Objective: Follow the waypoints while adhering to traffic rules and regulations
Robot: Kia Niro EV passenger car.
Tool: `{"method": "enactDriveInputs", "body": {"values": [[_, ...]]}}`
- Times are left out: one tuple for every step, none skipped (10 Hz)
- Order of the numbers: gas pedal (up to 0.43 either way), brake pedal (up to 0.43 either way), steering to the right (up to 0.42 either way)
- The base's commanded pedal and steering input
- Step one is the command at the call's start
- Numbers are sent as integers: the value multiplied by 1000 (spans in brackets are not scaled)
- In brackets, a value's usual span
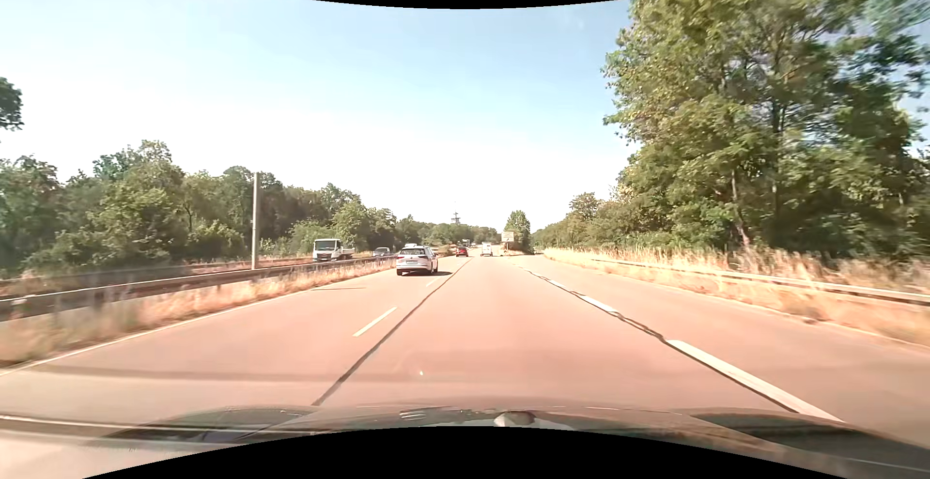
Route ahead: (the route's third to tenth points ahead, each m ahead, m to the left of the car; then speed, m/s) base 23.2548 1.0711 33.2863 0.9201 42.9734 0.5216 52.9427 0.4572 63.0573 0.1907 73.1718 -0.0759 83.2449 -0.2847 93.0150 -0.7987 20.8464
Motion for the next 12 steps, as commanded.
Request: {"method": "enactDriveInputs", "body": {"values": [[150,0,1],[150,0,1],[150,0,1],[150,0,1],[150,0,1],[150,0,1],[150,0,1],[150,0,1],[150,0,1],[138,0,1],[138,0,1],[138,0,1]]}}
